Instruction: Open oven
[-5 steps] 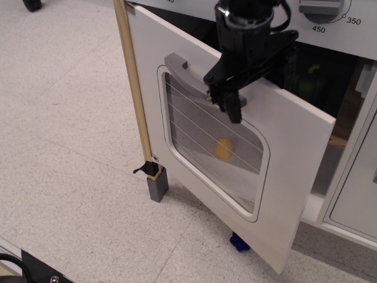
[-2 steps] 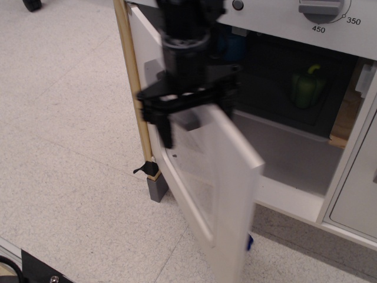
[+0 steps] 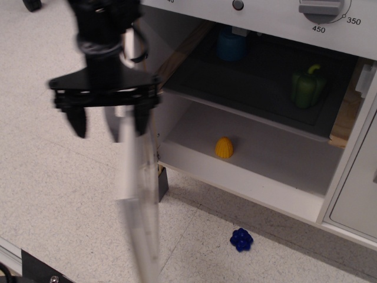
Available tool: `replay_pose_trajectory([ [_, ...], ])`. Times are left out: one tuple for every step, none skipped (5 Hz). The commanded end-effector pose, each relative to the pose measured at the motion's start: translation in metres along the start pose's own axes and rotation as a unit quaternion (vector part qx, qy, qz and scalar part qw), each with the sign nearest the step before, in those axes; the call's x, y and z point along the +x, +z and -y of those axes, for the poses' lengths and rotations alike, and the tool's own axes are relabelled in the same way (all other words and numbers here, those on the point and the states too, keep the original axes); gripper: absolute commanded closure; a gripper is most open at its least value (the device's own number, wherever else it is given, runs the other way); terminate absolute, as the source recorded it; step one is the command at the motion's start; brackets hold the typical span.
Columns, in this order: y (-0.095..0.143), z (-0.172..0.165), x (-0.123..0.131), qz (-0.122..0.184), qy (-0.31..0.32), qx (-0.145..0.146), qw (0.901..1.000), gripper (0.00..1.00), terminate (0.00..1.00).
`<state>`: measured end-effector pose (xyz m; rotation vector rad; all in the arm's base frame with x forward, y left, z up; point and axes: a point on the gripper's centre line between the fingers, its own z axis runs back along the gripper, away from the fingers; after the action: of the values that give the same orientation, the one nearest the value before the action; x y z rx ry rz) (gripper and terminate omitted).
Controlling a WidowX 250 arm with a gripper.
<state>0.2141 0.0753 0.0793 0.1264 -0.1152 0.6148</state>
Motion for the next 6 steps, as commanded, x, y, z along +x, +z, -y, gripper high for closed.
replay_pose_trajectory([
  [0.001,-0.049,0.038,0.049,-0.133,-0.03,0.9895,0.0,0.0],
  [0.0,-0.063,0.047,0.014,-0.183,-0.031,0.9825,0.0,0.0],
  [-0.001,-0.071,0.06,0.008,-0.196,-0.018,0.9804,0.0,0.0],
  [0.003,-0.067,0.067,0.005,-0.205,-0.028,0.9783,0.0,0.0],
  [0.022,-0.048,0.058,0.003,-0.188,-0.049,0.9809,0.0,0.0],
  [0.049,-0.034,0.058,0.007,-0.167,-0.061,0.9841,0.0,0.0],
])
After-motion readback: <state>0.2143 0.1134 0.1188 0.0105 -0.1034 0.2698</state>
